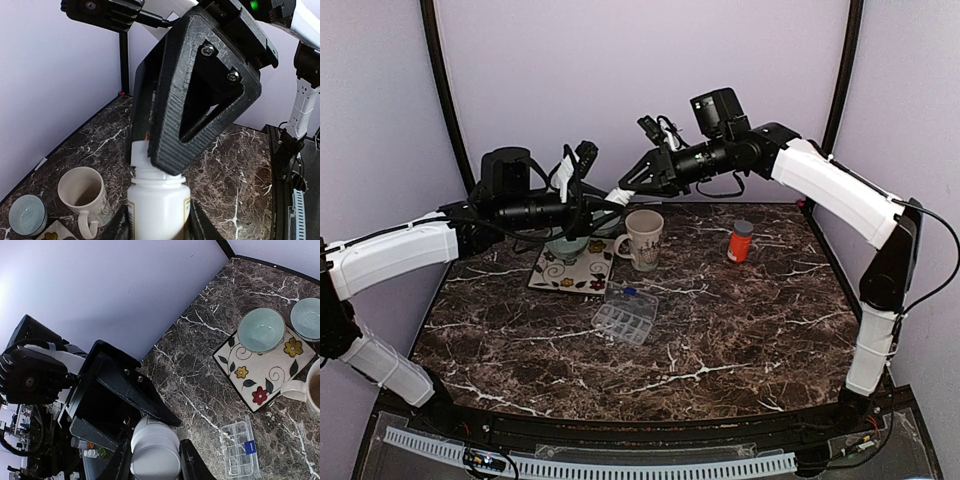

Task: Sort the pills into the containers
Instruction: Screw the lid of the pill bottle onto the pill bottle.

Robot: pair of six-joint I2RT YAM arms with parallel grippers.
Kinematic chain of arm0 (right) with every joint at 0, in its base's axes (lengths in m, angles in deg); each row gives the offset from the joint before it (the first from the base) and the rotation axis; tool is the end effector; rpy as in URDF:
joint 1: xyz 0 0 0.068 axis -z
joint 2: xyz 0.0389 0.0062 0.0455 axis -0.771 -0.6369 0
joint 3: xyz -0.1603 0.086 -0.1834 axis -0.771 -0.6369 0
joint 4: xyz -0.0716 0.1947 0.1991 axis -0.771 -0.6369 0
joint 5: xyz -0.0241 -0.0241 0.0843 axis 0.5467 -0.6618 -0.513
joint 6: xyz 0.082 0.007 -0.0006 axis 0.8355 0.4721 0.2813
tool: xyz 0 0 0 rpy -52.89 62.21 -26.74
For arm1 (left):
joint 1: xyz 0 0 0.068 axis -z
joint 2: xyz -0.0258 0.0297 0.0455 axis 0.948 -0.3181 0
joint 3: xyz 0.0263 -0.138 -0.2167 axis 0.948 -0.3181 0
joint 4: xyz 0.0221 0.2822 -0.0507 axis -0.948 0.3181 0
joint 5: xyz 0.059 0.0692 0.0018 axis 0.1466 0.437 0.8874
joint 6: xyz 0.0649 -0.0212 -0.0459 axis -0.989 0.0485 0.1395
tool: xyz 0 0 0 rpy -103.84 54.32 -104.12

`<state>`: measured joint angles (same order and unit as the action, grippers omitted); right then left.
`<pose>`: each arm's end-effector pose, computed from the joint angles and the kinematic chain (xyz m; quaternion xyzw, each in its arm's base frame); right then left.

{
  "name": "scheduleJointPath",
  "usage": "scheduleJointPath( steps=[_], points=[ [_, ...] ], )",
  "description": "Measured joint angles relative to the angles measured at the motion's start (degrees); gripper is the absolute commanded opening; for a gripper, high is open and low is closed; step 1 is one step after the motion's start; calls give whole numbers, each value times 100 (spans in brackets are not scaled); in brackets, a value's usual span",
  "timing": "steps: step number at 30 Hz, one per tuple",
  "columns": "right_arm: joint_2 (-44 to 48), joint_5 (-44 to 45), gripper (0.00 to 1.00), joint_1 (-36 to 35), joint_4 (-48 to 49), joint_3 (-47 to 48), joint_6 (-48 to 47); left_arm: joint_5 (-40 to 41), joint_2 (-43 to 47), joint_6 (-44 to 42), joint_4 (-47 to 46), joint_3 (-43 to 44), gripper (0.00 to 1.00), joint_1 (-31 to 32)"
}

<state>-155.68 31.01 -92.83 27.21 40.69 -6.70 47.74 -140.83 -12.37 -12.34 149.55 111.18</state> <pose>0.3194 0.3536 0.3814 -0.2725 0.7809 0.5164 0.2222 0.2849 -0.2757 0.3349 0.4022 0.6235 -0.3520 0.5705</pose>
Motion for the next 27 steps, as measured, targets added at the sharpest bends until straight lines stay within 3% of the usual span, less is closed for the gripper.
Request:
scheduleJointPath(
  steps=[13,27],
  points=[
    [2,166,14,-87,-514,127,-540,-1475,-358,531,531,422,0,-343],
    [269,282,13,-118,-50,-138,-498,-2693,-671,1950,-501,420,0,-621]
  ],
)
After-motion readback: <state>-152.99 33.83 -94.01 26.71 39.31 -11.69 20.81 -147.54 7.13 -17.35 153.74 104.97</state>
